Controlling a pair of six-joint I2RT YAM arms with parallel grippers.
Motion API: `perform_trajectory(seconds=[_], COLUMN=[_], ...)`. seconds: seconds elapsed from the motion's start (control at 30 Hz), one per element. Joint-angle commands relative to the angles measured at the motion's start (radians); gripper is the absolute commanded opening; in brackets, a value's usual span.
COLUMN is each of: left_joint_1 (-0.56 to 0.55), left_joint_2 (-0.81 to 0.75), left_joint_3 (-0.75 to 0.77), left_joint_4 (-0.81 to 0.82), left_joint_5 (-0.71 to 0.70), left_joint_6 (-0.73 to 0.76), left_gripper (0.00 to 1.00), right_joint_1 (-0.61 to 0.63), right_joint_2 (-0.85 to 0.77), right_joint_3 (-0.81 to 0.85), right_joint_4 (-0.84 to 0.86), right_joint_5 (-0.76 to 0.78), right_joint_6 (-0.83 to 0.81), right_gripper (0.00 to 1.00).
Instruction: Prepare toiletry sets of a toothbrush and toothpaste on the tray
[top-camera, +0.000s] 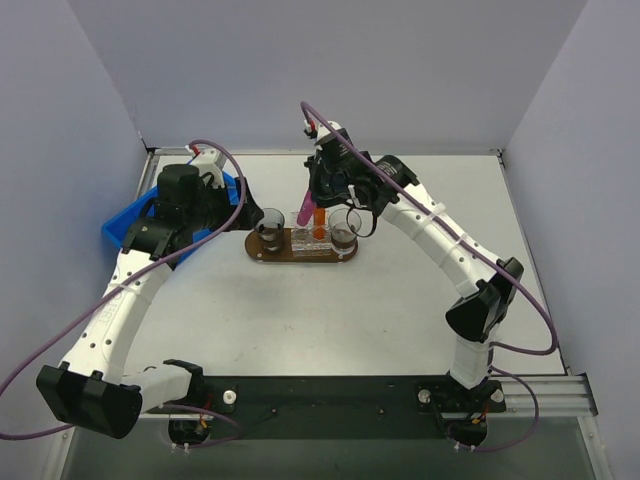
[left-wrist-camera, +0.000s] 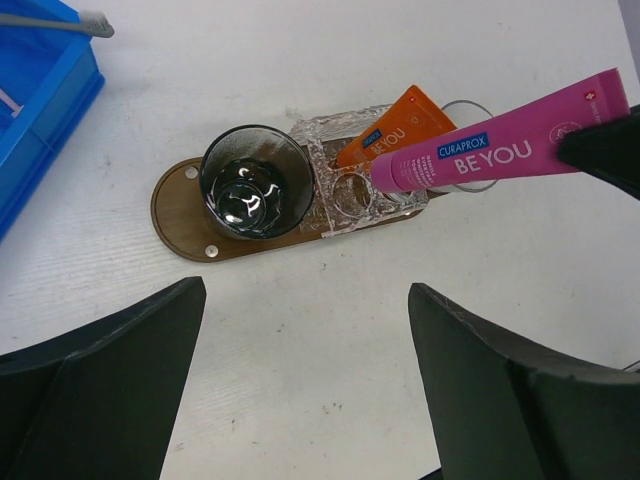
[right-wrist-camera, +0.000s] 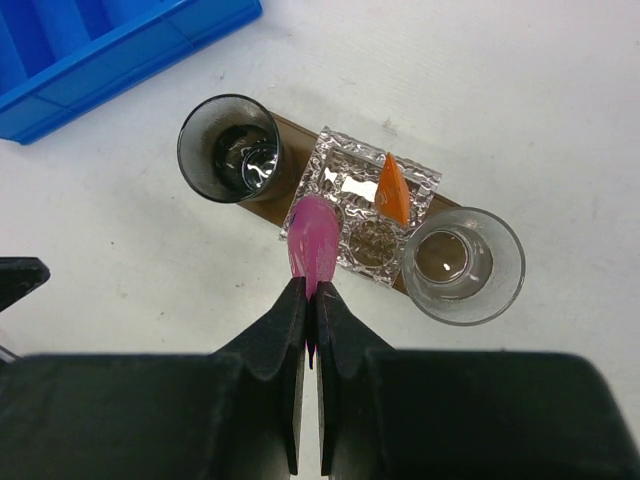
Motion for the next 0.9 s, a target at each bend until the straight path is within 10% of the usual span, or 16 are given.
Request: perform_trajectory(seconds=[0.0, 0.87], left_joint_1=[0.0, 0.008], left_joint_2=[-0.024, -0.028], left_joint_3=[0.013, 0.0], left_joint_4=[-0.007, -0.01], left_joint_5=[-0.049, -0.066], left_joint_6=[0.034, 0.02], left_gripper=[0.93, 0.94], right_joint_1=[0.013, 0.023], right_joint_2=[0.014, 0.154], right_joint_3=[0.07, 0.161], right_joint_4=[-0.012, -0.001], right_joint_5=[0.078, 0.101], right_joint_6=[-0.03, -0.11], right_gripper=[0.0, 0.0])
